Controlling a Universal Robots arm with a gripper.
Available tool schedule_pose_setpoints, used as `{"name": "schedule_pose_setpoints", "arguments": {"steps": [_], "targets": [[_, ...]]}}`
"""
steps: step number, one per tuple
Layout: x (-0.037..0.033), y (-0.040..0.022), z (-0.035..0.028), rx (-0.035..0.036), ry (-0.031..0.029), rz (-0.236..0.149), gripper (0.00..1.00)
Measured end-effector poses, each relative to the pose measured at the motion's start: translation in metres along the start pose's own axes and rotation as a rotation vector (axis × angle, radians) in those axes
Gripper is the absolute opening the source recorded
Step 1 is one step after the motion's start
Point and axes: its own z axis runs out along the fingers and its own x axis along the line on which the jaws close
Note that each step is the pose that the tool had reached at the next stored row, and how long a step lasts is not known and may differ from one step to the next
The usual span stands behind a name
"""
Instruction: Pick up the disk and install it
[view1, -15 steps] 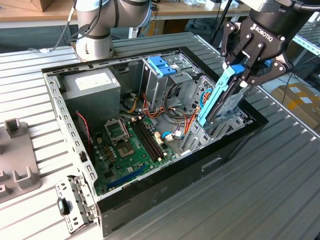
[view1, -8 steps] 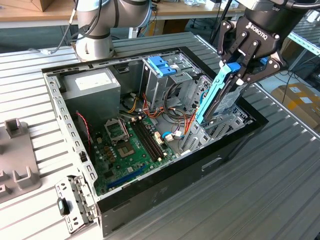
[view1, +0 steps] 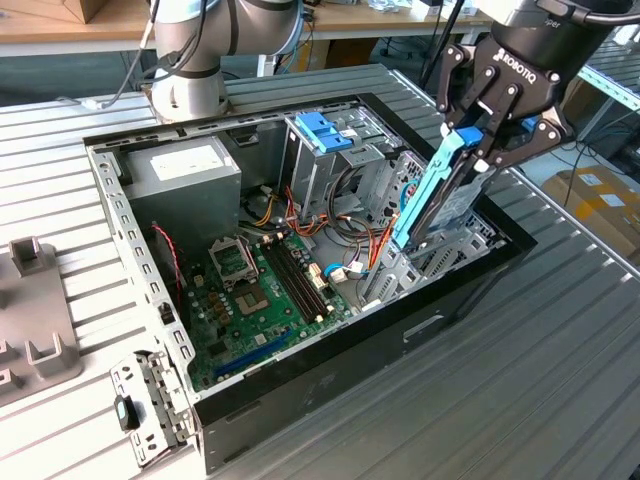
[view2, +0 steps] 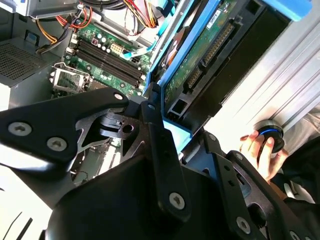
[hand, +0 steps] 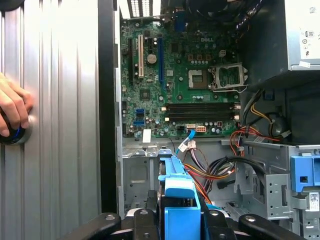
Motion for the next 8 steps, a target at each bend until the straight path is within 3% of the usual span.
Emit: {"name": "schedule_pose_setpoints", "arguments": {"steps": [8], "targets": [[0.0002,-0.0004,0.0063,-0.0001,-0.0003,0.000,0.37]]}}
